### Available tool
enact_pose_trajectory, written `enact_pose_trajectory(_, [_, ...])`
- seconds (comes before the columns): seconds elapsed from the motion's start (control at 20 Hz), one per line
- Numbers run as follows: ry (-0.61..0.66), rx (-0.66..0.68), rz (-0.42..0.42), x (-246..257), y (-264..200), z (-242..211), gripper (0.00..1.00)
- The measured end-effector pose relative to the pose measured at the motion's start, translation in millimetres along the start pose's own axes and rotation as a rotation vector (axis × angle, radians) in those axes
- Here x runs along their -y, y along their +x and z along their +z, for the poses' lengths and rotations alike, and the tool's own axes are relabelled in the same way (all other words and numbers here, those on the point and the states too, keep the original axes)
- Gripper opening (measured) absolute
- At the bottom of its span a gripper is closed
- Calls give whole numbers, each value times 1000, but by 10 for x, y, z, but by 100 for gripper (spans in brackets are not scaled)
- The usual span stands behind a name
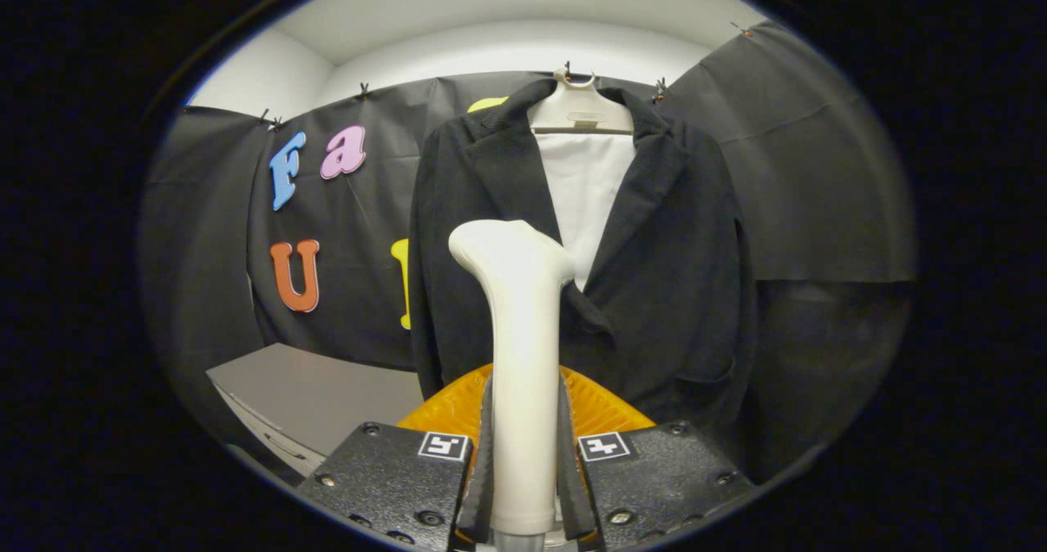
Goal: Iron the clothes twice with a garment steamer, once on the left side and once on the right side.
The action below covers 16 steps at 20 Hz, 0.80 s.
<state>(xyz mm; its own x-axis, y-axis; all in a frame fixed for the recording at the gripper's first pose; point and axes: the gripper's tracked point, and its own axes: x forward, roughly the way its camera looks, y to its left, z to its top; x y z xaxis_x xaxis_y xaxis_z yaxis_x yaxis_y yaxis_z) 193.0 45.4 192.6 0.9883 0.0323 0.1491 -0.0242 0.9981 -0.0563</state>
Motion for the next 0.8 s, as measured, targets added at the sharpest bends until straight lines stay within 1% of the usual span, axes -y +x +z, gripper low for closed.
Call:
enact_pose_trajectory(0.1, [-3, -8, -3, 18, -29, -111, 36])
enact_pose_trajectory(0.3, [-15, -33, -20, 32, 60, -343, 35])
enact_pose_trajectory(0.5, [-38, -51, -33, 82, -30, -636, 36])
enact_pose_trajectory(0.7, [-1, -112, -25, 44, 14, -914, 36])
enact_pose_trajectory(0.8, [-20, -135, -34, 41, 36, -1085, 36])
